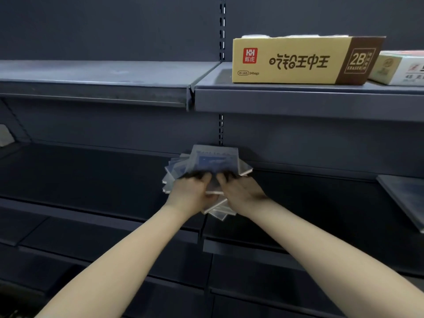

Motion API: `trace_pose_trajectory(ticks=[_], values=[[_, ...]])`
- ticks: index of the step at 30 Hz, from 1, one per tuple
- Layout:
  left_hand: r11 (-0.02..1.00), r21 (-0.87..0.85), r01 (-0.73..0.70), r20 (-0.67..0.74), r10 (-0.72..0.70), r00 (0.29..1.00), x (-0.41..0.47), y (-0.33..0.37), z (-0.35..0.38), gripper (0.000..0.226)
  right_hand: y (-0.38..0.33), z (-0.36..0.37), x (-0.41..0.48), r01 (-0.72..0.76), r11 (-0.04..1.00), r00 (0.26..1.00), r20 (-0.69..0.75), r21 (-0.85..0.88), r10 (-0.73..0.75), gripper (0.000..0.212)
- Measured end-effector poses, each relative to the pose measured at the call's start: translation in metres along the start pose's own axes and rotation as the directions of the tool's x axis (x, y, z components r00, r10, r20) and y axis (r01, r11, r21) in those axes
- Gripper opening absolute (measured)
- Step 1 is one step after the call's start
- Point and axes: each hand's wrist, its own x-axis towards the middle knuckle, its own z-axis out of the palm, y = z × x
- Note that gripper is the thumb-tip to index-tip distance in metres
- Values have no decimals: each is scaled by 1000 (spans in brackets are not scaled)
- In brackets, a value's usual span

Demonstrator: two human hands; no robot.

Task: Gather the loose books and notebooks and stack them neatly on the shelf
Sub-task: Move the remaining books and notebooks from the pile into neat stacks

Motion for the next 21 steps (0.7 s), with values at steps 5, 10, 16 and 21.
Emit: trace_pose_trajectory(ticks=[5,10,16,21], values=[[993,-99,58,162,-41,986,-9,-15,16,50,-16,9,11,-113,991,993,11,-69,115,53],[999,9,50,212,-51,976,-12,-7,13,50,-3,6,1,-32,992,998,59,122,25,58],[985,139,-98,146,77,986,-9,13,5,46,18,24,-15,55,987,997,-60,148,-47,64],[981,53,-186,52,183,982,3,52,19,73,56,28,-56,118,978,965,-252,171,-72,59]])
